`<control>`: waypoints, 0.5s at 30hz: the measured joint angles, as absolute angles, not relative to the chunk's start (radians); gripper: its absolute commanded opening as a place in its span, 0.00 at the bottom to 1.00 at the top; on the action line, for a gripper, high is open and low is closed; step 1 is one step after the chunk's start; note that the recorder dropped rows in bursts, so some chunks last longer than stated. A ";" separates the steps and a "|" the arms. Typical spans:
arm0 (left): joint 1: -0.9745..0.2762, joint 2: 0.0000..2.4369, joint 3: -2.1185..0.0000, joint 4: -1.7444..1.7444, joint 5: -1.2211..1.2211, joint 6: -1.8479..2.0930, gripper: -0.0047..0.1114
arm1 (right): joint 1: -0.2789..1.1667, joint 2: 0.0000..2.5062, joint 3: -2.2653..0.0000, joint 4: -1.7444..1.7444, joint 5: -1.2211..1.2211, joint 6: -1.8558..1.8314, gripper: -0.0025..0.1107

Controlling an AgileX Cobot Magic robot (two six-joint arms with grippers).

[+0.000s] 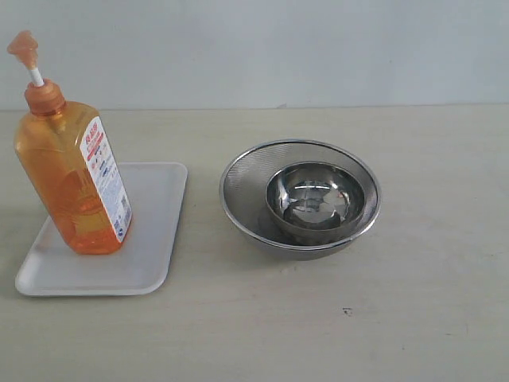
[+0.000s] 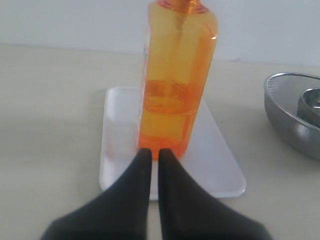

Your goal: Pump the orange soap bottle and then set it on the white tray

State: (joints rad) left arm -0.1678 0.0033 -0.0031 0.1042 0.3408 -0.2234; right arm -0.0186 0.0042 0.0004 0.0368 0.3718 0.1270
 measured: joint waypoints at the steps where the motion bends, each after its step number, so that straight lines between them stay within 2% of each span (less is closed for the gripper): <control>1: -0.155 0.003 -0.003 0.104 0.341 -0.223 0.08 | -0.019 0.004 0.000 0.037 0.372 0.127 0.03; 15: -0.060 0.003 -0.003 0.104 0.341 -0.223 0.08 | -0.019 0.004 0.000 0.037 0.372 0.127 0.03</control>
State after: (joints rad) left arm -0.0596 0.0033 -0.0031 0.1042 0.3408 -0.2234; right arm -0.0186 0.0042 0.0004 0.0368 0.3718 0.1270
